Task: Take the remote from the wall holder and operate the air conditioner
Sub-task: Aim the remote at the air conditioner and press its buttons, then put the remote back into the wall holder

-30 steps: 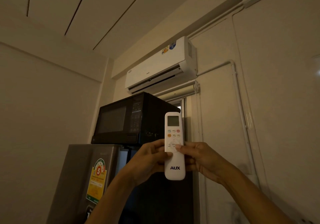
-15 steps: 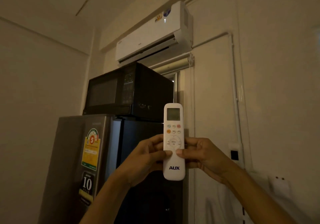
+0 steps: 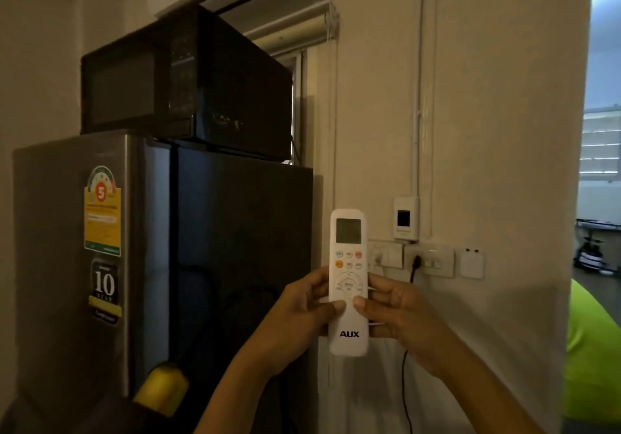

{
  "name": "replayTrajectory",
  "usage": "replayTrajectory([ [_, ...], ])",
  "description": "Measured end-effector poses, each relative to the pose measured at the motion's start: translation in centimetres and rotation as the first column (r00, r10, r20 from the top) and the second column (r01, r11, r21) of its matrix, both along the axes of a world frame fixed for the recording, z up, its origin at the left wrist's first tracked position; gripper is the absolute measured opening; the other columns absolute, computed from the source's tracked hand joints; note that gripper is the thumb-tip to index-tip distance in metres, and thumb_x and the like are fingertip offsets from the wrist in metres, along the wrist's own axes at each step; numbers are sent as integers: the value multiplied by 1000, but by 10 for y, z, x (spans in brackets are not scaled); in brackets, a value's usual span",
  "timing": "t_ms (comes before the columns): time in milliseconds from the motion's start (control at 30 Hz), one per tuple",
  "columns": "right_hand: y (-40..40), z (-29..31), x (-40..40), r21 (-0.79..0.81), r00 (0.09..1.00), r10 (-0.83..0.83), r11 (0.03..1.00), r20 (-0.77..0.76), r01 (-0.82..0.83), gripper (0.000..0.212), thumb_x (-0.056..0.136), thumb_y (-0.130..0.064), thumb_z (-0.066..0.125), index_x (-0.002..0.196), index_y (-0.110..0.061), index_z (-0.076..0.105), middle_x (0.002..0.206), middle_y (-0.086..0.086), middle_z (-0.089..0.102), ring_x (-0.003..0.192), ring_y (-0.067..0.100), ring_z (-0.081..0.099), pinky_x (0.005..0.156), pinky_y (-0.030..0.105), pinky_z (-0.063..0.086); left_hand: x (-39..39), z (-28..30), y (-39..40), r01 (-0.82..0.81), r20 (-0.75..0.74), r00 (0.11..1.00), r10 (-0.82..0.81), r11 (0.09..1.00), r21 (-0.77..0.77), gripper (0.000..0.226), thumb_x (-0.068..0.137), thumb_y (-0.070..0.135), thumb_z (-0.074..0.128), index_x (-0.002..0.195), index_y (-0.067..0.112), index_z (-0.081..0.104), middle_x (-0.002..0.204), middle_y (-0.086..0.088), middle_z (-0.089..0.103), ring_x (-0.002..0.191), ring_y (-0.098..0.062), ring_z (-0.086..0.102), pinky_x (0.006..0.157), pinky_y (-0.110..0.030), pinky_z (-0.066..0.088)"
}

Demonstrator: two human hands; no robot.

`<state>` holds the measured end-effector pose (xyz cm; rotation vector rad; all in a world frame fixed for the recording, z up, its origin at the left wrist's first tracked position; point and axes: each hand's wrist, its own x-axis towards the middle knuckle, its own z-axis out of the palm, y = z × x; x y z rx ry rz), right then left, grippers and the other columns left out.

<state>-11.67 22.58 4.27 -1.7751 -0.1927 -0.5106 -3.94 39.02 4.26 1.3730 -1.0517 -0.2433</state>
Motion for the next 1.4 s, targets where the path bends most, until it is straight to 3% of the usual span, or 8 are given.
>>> replayTrajectory([
  [267, -39, -43, 2, 18, 995, -100, 995, -5, 100, 41, 86, -17, 58, 117, -44, 49, 110, -12, 69, 96, 9, 68, 66, 26, 58, 13, -38, -55, 3, -43, 999, -1, 999, 44, 46, 91, 5, 55, 130, 29, 46, 123, 5, 64, 110, -12, 63, 84, -34, 59],
  [433, -91, -46, 15, 5, 987, -158, 987, 0, 158, 46, 86, -17, 58, 128, -33, 47, 113, -9, 67, 98, 13, 68, 69, 29, 59, 29, -48, -116, -4, -34, 999, 5, 1000, 16, 47, 92, 7, 54, 112, 49, 50, 106, 25, 69, 102, 0, 65, 69, -17, 58],
  [533, -134, -44, 25, 11, 982, -186, 982, -15, 187, 45, 85, -16, 60, 128, -26, 50, 115, -5, 68, 97, 14, 68, 68, 28, 59, 39, -51, -162, -8, -51, 999, 7, 1000, -6, 49, 92, 9, 54, 105, 56, 51, 103, 29, 69, 100, 2, 65, 67, -15, 57],
  [767, -240, -39, 43, 54, 973, -226, 972, -38, 227, 44, 84, -15, 61, 122, -34, 51, 99, -18, 69, 87, 6, 70, 62, 25, 58, 60, -46, -273, 84, -103, 991, -87, 996, -35, 48, 93, -2, 48, 110, 44, 52, 98, 24, 73, 95, 1, 67, 65, -15, 56],
  [1067, -337, -34, 61, 75, 958, -283, 956, -36, 285, 35, 86, -6, 57, 106, -34, 55, 87, -21, 70, 76, 2, 71, 54, 20, 56, 88, -43, -376, 142, -126, 981, -146, 989, -38, 47, 91, -3, 52, 127, 28, 49, 118, 4, 65, 108, -12, 63, 79, -29, 59],
  [1200, -360, -26, 69, 68, 944, -329, 942, -25, 330, 37, 86, -6, 57, 117, -26, 53, 98, -10, 68, 78, 5, 70, 56, 22, 57, 101, -37, -404, 149, -98, 983, -152, 988, -43, 47, 91, 0, 54, 121, 36, 50, 111, 14, 65, 105, -7, 62, 75, -23, 60],
  [1267, -370, -24, 72, 56, 936, -352, 934, -17, 352, 34, 85, -7, 58, 114, -26, 54, 96, -12, 68, 76, 3, 71, 54, 20, 56, 105, -34, -415, 161, -89, 982, -164, 986, -43, 47, 91, 1, 54, 115, 41, 50, 108, 18, 65, 102, -4, 63, 74, -21, 59],
  [1400, -390, -17, 76, 74, 926, -378, 923, -4, 378, 32, 85, -6, 59, 103, -32, 57, 88, -16, 72, 76, 4, 71, 54, 22, 57, 108, -35, -431, 140, -57, 988, -146, 986, -94, 40, 93, 8, 54, 123, 34, 50, 111, 15, 64, 102, -1, 62, 71, -17, 58],
])
